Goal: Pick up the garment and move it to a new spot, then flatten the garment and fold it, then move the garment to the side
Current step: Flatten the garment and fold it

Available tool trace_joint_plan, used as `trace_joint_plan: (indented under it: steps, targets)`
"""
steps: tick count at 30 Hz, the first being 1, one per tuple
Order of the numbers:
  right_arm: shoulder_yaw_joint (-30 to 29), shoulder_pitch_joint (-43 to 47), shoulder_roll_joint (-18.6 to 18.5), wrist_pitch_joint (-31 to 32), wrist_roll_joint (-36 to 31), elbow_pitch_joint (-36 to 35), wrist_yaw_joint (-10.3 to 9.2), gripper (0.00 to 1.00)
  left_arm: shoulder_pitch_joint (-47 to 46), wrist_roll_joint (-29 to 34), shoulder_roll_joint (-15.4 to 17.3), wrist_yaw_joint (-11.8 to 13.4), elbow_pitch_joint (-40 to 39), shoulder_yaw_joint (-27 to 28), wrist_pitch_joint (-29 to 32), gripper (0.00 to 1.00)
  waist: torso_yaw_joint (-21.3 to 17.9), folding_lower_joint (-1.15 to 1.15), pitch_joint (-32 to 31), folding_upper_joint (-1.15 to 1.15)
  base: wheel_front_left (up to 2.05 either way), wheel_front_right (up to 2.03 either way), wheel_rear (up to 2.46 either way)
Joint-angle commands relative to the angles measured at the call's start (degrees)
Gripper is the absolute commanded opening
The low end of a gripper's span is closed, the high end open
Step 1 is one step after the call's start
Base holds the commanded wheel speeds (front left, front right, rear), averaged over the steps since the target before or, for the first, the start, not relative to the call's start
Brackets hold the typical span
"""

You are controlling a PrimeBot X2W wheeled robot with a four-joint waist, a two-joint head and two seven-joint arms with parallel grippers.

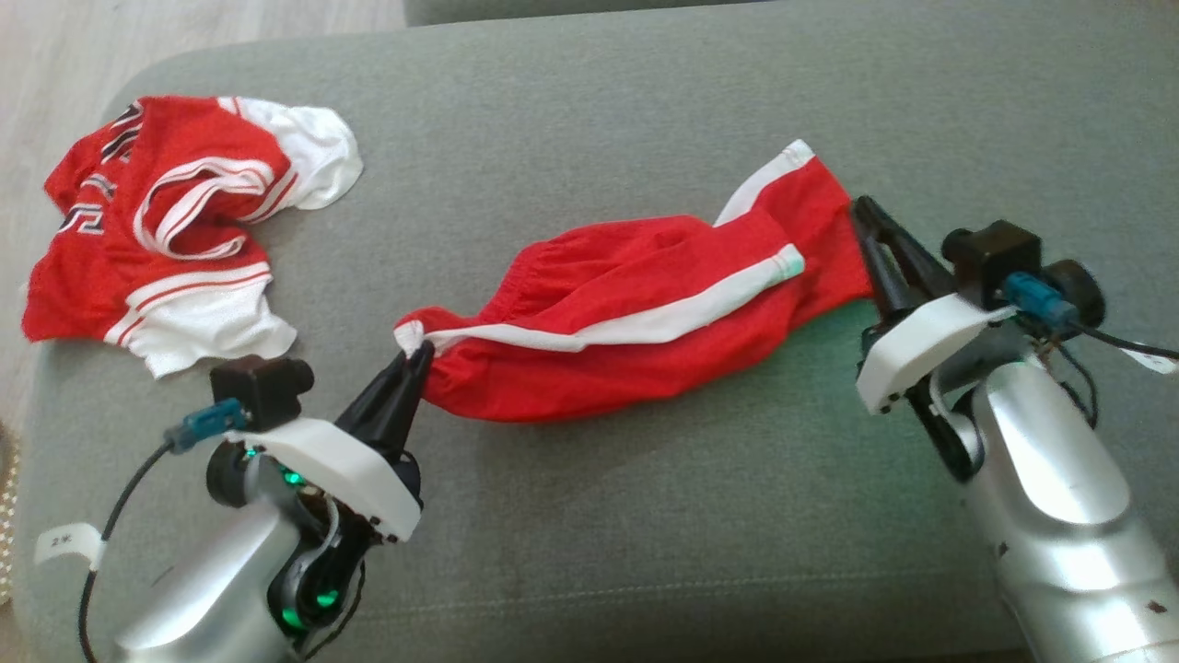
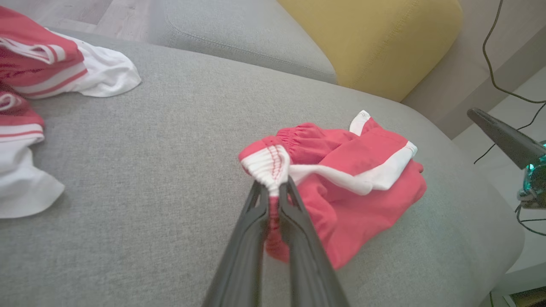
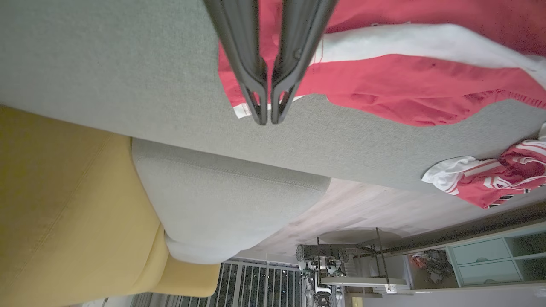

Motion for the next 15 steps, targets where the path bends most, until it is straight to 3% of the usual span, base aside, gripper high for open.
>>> trace_joint_plan:
  steps: [1,7,15]
  targets:
    - [2.51,0.56,0.21,1.9,2.71,-2.59,-0.01,1.0,-2.38,-0.4,2.49,0.81,-1.89,3.15,-0.44,0.0,-0.86,0.0,-0.05,0.0,0.0,0.0,0.0]
    - [3.84,1.46,0.86,3.1,7.7,-1.9,-0.01,1.0,-1.03,-0.74,2.88,1.54,-2.5,3.78,-1.01,0.0,-0.48,0.0,2.15,0.0,0.0,0.0,0.0]
    - [3.68,-1.22,2.62,2.13,7.03,3.13,-0.01,1.0,-1.05,-0.55,2.12,1.14,-1.93,3.37,-1.29,0.0,1.4,0.0,3.71,0.0,0.0,0.0,0.0]
